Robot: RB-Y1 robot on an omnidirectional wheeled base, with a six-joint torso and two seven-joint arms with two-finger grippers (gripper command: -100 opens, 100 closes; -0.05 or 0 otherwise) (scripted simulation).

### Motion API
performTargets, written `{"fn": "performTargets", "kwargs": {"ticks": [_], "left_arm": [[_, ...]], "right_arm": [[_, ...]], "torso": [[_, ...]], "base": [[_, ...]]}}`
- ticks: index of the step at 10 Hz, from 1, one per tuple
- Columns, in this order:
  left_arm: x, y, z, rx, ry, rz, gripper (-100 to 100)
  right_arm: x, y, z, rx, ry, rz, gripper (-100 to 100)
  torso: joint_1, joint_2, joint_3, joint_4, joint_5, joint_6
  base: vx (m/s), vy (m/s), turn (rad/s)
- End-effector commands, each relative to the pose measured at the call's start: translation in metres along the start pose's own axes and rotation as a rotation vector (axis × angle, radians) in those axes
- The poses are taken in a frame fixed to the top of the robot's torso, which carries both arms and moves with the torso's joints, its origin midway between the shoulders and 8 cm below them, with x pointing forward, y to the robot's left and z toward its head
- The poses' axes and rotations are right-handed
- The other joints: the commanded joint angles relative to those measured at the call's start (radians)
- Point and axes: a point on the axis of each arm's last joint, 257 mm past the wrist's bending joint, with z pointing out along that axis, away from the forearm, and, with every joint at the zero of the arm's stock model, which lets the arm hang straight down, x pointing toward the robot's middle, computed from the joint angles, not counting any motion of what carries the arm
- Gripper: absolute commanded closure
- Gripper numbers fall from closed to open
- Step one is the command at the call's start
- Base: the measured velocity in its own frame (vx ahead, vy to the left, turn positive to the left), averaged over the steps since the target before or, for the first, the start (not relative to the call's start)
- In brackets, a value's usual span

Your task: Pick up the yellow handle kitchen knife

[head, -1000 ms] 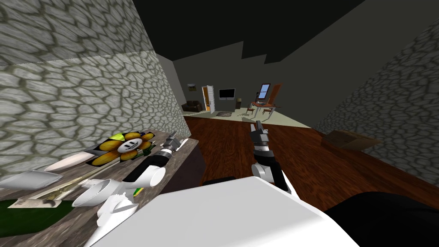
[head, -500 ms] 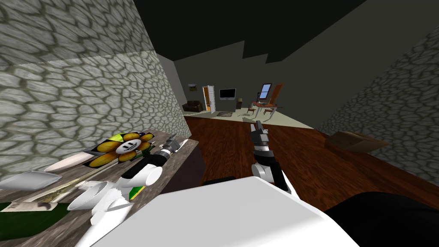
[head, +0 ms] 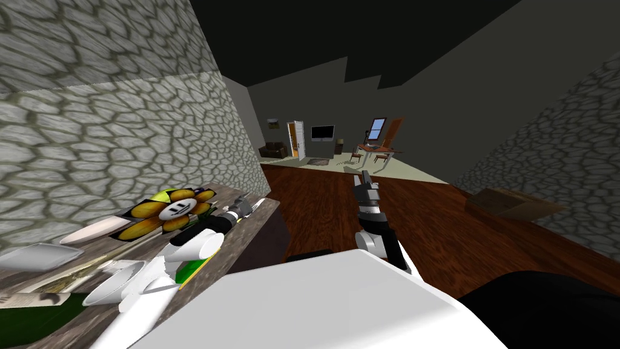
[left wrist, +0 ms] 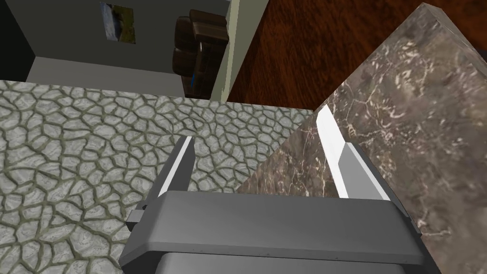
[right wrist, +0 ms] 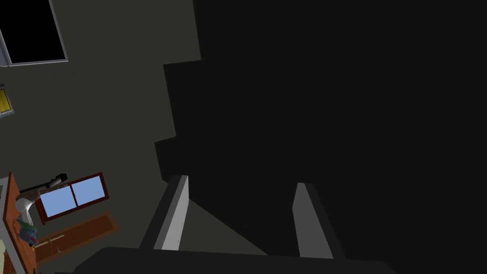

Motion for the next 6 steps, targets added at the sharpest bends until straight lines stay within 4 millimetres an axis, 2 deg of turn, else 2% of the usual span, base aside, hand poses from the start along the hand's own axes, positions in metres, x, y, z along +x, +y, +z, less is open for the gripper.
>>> {"fn": "performTargets", "kwargs": {"ticks": [1,2,3,6], "left_arm": [[-0.004,0.007,0.000,-0.031,-0.009,-0.005,-100],[-0.016,0.014,0.001,-0.081,-0.023,-0.039,-100],[-0.018,0.020,0.001,-0.102,-0.029,-0.039,-100],[-0.042,0.037,-0.002,-0.209,-0.068,-0.114,-100]], "right_arm": [[0.000,0.000,0.000,0.000,0.000,0.000,0],[0.000,0.000,0.000,0.000,0.000,0.000,0],[0.000,0.000,0.000,0.000,0.000,0.000,0],[0.000,0.000,0.000,0.000,0.000,0.000,0]], "torso": [[0.000,0.000,0.000,0.000,0.000,0.000],[0.000,0.001,0.001,0.000,0.000,0.000],[0.001,0.001,0.000,0.000,0.000,0.000],[0.000,-0.001,-0.001,0.000,0.000,0.000]], "base": [[0.031,-0.009,-0.002],[0.051,-0.007,0.036],[0.053,-0.011,0.028],[0.077,-0.022,0.035]]}}
